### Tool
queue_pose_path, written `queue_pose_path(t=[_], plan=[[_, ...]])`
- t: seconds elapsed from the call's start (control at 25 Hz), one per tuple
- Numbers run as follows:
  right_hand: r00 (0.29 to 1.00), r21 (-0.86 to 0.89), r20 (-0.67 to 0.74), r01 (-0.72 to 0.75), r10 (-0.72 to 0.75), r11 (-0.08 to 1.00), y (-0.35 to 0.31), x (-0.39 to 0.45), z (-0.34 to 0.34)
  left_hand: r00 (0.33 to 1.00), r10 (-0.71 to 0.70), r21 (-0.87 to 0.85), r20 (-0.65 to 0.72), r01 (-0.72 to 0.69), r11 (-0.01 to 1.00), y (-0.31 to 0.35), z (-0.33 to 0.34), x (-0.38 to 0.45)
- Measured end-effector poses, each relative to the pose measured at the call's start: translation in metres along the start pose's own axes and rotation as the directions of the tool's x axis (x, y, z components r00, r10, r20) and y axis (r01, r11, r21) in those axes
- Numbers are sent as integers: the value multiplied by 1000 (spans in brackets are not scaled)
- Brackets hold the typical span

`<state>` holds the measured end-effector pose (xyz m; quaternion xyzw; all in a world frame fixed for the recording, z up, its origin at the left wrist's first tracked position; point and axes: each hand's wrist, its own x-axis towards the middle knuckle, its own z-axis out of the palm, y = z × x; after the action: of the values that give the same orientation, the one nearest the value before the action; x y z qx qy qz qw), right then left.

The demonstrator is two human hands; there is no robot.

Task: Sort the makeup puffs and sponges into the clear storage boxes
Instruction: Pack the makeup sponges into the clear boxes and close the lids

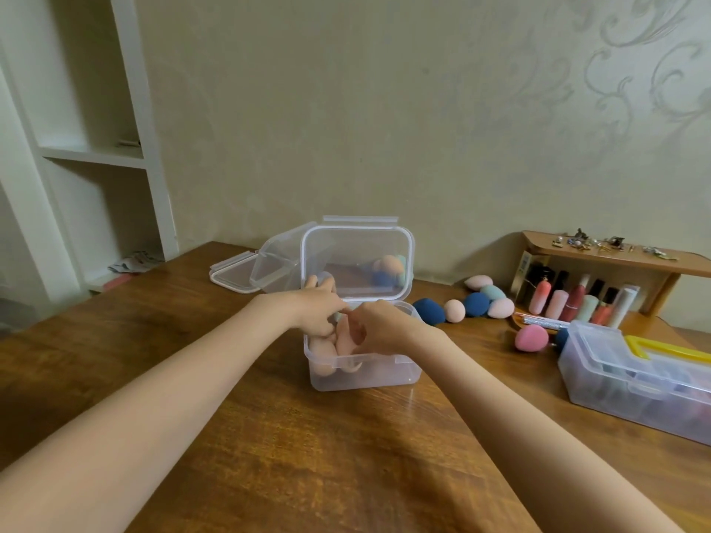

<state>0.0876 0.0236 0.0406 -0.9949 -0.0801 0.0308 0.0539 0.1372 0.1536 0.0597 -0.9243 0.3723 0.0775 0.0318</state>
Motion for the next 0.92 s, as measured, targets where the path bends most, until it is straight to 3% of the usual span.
queue_pose_path(t=[0.2, 0.32, 0.36, 0.44, 0.48, 0.56, 0.64, 0.76, 0.84, 0.92], plan=[[999, 2, 31, 9, -9, 1000, -1, -6, -6, 998, -45, -65, -52, 42, 997, 6, 3, 3], [987, 344, -106, -80, 124, 935, 29, -15, -33, 995, -84, 7, -60, 85, 996, 14, 2, 7], [943, 442, -223, -129, 248, 888, 49, -14, -41, 994, -95, 44, -60, 98, 994, 16, 2, 8], [774, 410, -389, -339, 499, 847, 90, -13, -44, 990, -117, 89, -79, 124, 988, 22, 5, 10], [741, 320, -356, -476, 570, 819, 107, -13, -37, 988, -126, 102, -94, 135, 986, 24, 6, 11], [773, 161, -128, -601, 621, 783, 126, -10, -16, 985, -129, 123, -114, 142, 982, 25, 9, 12], [814, 98, -37, -574, 580, 813, 136, -3, 1, 984, -128, 135, -124, 144, 980, 24, 10, 13], [810, 99, -94, -571, 579, 815, 140, 0, 3, 980, -138, 138, -142, 157, 978, 26, 12, 13], [741, 266, -158, -605, 653, 750, 139, -7, -5, 980, -139, 140, -146, 159, 977, 27, 13, 13], [694, 465, -294, -497, 657, 733, 129, -17, -19, 980, -135, 137, -148, 155, 978, 25, 13, 12]])
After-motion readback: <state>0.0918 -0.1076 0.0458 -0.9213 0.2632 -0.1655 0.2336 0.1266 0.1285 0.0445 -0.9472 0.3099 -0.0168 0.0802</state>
